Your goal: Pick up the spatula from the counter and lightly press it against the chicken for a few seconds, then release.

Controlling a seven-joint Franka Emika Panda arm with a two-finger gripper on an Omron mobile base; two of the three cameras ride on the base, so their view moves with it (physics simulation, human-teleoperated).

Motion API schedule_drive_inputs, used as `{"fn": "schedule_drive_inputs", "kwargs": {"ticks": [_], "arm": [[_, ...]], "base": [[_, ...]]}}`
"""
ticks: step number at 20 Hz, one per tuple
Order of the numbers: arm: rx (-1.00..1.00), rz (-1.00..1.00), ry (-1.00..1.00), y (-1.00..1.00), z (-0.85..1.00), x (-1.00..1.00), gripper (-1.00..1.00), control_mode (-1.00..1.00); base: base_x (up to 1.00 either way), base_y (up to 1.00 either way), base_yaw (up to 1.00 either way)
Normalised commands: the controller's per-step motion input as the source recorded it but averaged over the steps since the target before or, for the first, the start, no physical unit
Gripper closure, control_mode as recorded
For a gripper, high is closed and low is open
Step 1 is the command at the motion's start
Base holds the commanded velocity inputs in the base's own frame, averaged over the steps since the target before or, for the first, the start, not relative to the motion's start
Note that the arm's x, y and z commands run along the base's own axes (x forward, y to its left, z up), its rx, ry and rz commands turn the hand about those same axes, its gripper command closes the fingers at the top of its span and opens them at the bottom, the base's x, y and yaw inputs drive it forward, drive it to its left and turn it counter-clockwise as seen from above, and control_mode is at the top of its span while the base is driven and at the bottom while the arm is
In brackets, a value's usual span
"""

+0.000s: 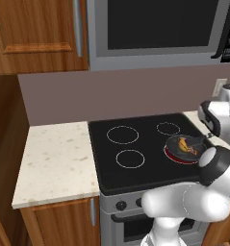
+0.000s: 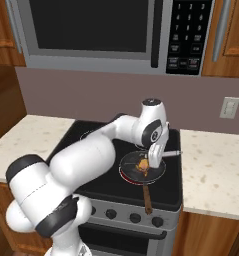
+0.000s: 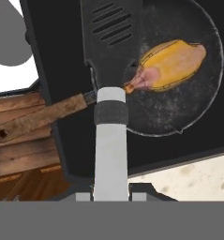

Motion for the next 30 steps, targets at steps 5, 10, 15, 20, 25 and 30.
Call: {"fn": "schedule_drive_inputs", "kwargs": {"ticks": [5,10,15,20,25,30], "arm": [[0.0,0.0,0.0,-0.02,-0.02,0.16,1.0,-1.0],[0.0,0.0,0.0,-0.05,-0.11,0.14,1.0,-1.0],[0.0,0.0,0.0,-0.05,-0.17,0.14,1.0,-1.0],[0.0,0.0,0.0,-0.08,-0.16,0.14,1.0,-1.0],[0.0,0.0,0.0,-0.1,-0.14,0.19,1.0,-1.0],[0.0,0.0,0.0,-0.05,-0.12,0.22,1.0,-1.0]], "base": [[0.0,0.0,0.0],[0.0,0.0,0.0],[0.0,0.0,0.0],[0.0,0.0,0.0],[0.0,0.0,0.0],[0.0,0.0,0.0]]}}
